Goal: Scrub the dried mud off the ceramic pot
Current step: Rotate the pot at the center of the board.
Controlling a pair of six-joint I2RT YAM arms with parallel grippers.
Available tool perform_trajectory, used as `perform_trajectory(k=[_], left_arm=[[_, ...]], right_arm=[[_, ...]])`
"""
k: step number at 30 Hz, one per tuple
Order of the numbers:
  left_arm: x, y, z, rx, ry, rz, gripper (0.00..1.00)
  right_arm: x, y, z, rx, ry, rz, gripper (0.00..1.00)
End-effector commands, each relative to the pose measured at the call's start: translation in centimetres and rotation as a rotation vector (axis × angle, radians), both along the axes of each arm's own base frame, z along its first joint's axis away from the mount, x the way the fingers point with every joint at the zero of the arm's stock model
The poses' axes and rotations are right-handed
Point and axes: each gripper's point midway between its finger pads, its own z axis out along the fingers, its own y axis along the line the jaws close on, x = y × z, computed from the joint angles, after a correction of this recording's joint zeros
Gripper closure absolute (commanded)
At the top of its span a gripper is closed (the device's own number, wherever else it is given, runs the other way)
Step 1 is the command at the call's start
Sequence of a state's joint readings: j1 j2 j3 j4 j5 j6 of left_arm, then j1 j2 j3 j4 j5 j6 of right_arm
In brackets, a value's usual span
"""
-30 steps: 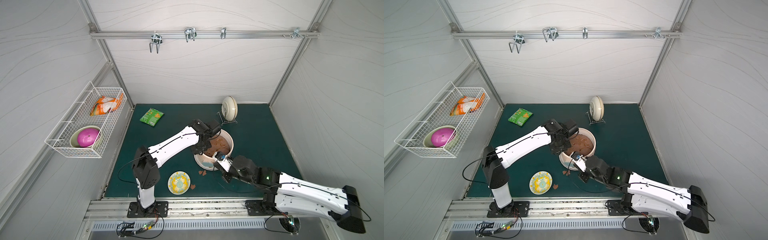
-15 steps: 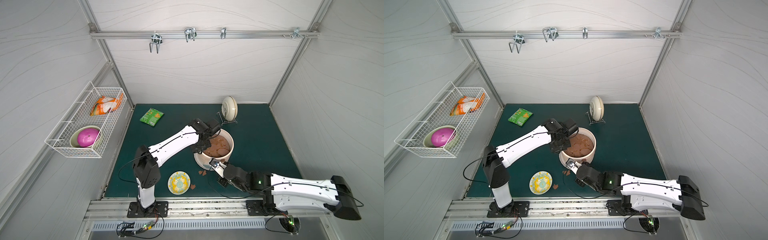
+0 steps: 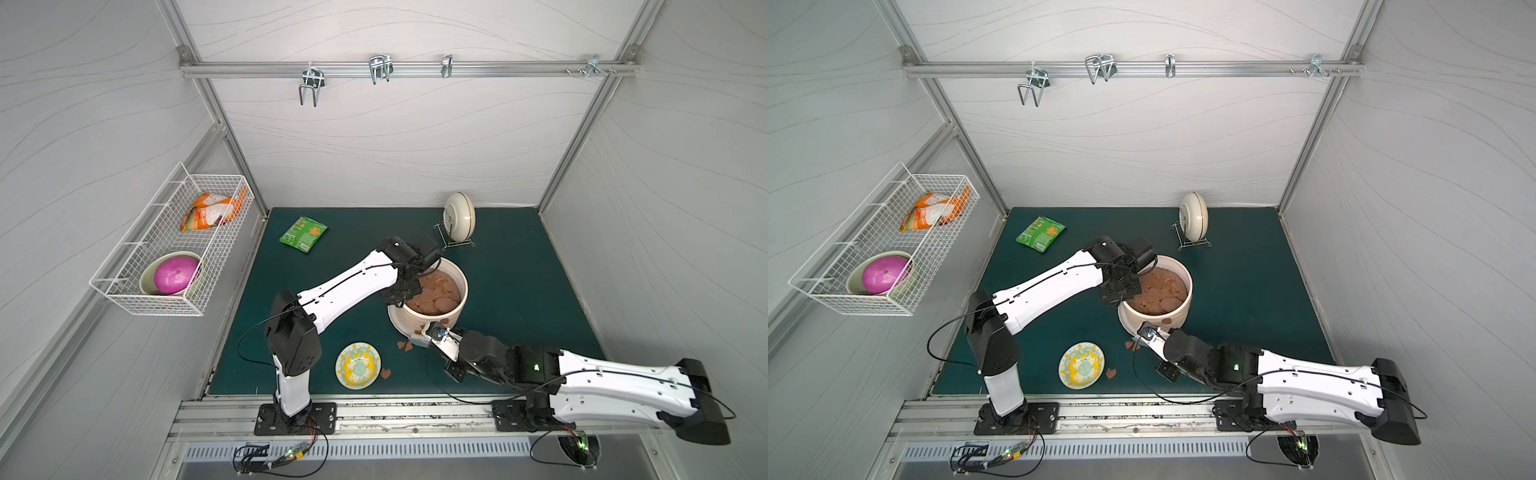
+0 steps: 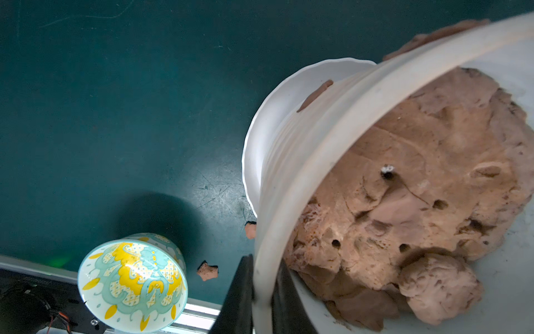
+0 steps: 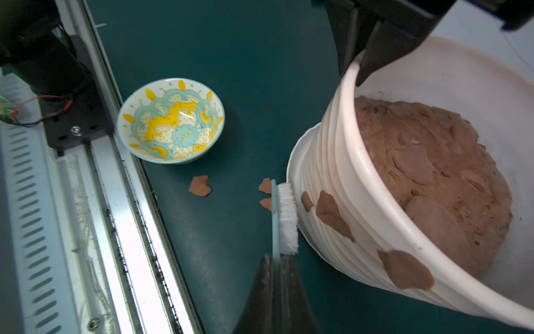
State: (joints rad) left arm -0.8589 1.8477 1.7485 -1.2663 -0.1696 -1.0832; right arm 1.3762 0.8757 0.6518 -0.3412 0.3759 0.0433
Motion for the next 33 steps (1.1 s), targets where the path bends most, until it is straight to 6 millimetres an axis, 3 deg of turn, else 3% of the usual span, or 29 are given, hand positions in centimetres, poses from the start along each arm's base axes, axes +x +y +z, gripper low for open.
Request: perform_trajectory(k=[1,7,13,25,30,33], left_arm=[[-0.4,-2.1,-2.6,-0.004,0.059,-0.123,0.93],[-0.4,-2.3,-2.7,-0.007,0.058,-0.14,0.94],[-0.4,-2.3,-2.6,-0.006,0.054,-0.161,0.94],[-0.4,-2.9,-2.6,-0.029,0.06,-0.189,0.94],[-0.4,-2.9,-2.6,-0.034,0.06,-0.189,0.94],[-0.5,-3.0,-2.7,-0.036,0.063,-0.196,0.94]], right_arm=[[0.1,2.2,4.0,0.111,-0.061,0.045,1.0],[3.7,2.2,4.8,0.044,-0.149,-0.073,1.0],[5.7,0.2,3.1,-0.047,-0.128,-0.155,1.0],[4.2,-3.7,-0.7,-0.117,-0.015,-0.204,1.0],[1.5,-2.6,-1.1,-0.075,0.029,-0.085,1.0],[-0.3,-1.3,-0.2,0.004,0.077,0.008,1.0]])
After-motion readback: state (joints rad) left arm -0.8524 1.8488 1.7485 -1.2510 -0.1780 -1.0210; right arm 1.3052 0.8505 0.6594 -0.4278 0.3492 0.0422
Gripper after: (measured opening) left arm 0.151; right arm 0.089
